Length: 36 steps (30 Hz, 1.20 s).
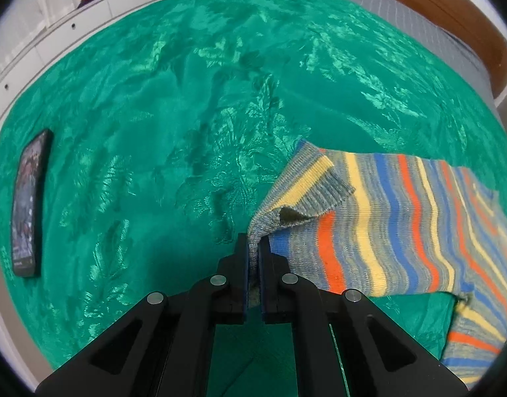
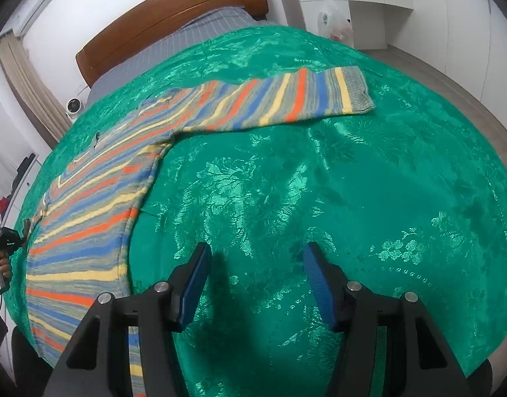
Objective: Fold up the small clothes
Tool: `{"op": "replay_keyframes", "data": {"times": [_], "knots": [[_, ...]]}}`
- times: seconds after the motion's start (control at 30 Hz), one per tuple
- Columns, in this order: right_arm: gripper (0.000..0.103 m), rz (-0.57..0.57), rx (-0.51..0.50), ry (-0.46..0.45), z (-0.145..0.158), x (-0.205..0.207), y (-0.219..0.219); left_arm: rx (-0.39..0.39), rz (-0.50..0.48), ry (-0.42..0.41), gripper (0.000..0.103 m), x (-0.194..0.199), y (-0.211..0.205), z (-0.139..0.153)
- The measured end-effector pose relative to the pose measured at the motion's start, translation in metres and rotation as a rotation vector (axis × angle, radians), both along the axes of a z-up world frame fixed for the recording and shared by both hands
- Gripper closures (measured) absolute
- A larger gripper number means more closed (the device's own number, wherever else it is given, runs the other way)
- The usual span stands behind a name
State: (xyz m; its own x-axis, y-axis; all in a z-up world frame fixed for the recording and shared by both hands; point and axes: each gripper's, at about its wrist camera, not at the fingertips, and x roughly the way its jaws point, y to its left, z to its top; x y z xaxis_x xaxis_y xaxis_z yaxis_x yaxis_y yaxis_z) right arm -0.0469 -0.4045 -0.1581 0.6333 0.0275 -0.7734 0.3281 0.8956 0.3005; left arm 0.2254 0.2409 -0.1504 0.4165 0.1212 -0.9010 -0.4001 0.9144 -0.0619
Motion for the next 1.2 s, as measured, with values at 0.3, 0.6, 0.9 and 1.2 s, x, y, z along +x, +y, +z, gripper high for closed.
{"op": "replay_keyframes", "data": {"times": [0.3, 0.6, 0.9, 1.2], "knots": [[0.045, -0.012, -0.022, 0.0, -0.003, -0.005, 0.0, -0.033, -0.017, -0.037, 0.08, -0.013, 0.007, 0.002], [0.028, -0.126, -0.073, -0.037, 0.01, -0.021, -0.016, -0.064, -0.152, -0.173, 0.015, -0.105, -0.019, 0.019], [0.025, -0.178, -0.157, -0.049, -0.011, 0.003, -0.019, 0.166, -0.277, -0.218, 0.0, -0.097, -0.081, -0.024], [0.011, -0.154, -0.184, -0.055, -0.023, 0.01, -0.013, 0.152, -0.296, -0.283, 0.0, -0.107, -0.078, -0.029]]}}
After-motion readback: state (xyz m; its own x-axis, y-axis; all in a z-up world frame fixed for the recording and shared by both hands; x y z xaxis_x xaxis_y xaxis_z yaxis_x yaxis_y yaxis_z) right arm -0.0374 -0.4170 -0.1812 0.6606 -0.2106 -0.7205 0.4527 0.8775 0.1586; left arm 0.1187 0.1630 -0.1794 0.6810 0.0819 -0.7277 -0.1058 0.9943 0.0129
